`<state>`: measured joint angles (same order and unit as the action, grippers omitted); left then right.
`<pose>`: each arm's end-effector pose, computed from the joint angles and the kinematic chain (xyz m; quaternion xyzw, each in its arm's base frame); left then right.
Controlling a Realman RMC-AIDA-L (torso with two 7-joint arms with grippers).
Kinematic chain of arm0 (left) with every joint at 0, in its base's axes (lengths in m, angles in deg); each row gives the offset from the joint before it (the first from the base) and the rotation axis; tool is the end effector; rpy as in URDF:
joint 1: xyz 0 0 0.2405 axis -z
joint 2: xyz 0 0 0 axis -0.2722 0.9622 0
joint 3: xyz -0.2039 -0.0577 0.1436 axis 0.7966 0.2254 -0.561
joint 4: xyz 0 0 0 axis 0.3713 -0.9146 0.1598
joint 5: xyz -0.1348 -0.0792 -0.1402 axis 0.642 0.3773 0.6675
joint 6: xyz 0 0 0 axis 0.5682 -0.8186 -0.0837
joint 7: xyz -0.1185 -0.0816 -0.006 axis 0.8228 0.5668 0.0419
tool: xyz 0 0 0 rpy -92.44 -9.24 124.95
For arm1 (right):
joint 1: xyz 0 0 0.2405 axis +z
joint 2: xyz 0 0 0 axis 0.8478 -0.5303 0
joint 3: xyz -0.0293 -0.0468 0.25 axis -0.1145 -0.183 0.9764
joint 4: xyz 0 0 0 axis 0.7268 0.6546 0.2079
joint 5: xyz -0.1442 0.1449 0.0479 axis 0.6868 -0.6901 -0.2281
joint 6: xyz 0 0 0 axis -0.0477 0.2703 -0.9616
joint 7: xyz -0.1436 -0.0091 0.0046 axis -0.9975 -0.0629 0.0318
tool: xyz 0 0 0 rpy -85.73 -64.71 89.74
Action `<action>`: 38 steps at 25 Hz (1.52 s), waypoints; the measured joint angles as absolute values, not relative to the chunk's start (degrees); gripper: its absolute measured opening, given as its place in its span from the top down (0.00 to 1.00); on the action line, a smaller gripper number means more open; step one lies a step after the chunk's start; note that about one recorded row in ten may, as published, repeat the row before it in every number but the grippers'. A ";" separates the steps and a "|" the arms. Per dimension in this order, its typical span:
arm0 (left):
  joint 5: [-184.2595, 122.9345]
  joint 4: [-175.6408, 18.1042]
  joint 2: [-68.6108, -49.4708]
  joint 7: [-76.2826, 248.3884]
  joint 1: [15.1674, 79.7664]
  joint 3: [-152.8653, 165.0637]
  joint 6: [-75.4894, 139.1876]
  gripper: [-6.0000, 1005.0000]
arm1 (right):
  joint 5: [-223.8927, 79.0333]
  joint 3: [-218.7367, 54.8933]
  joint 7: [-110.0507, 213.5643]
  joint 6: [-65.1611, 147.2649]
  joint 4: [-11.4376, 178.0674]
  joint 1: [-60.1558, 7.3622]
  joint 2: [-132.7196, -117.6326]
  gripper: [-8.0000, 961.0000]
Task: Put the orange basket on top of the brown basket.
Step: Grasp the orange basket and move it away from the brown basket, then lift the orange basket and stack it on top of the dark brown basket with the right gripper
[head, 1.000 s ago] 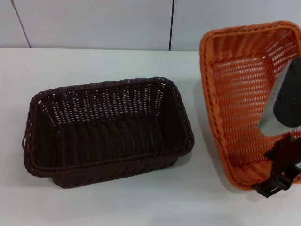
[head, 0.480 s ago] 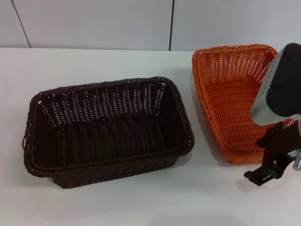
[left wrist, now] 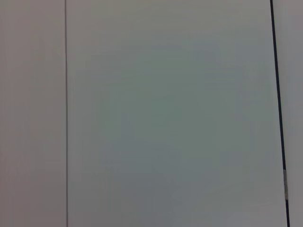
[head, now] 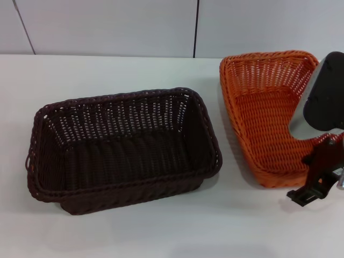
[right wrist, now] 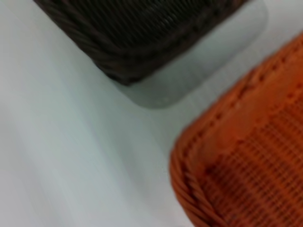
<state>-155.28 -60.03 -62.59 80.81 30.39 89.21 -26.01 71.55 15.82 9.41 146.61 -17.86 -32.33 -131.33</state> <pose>-0.3908 0.2932 0.0560 -0.5277 -0.2594 -0.2270 0.7763 0.1724 0.3142 0.0203 -0.9236 0.1800 -0.2701 0.2038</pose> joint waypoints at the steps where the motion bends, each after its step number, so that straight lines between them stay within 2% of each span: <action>1: -155.28 -60.04 -62.60 80.82 30.37 89.14 -26.01 0.18 | 72.12 15.81 9.38 146.09 -17.30 -32.39 -131.33 0.15; 4: -155.27 -60.04 -62.60 80.85 30.26 89.03 -26.01 0.18 | 73.64 15.88 9.46 144.74 -15.20 -32.30 -131.32 0.15; 9: -155.24 -60.04 -62.60 80.96 30.15 88.96 -26.01 0.18 | 74.46 16.95 9.89 143.23 -12.78 -31.87 -131.29 0.26; 17: -155.26 -60.13 -62.49 80.99 30.02 89.11 -26.01 0.18 | 74.58 16.49 11.79 141.09 -10.68 -31.16 -131.35 0.50; 22: -155.26 -60.14 -62.45 80.99 30.06 89.25 -25.93 0.18 | 74.64 16.87 13.82 141.01 -12.80 -29.27 -131.34 0.74; 30: -155.25 -60.70 -62.34 80.99 30.51 89.27 -25.12 0.18 | 77.40 18.09 15.73 141.08 -23.01 -27.72 -131.22 0.80; 38: -155.25 -60.84 -62.33 80.99 30.93 89.25 -24.88 0.18 | 78.54 18.90 14.78 141.12 -26.39 -20.69 -130.85 0.82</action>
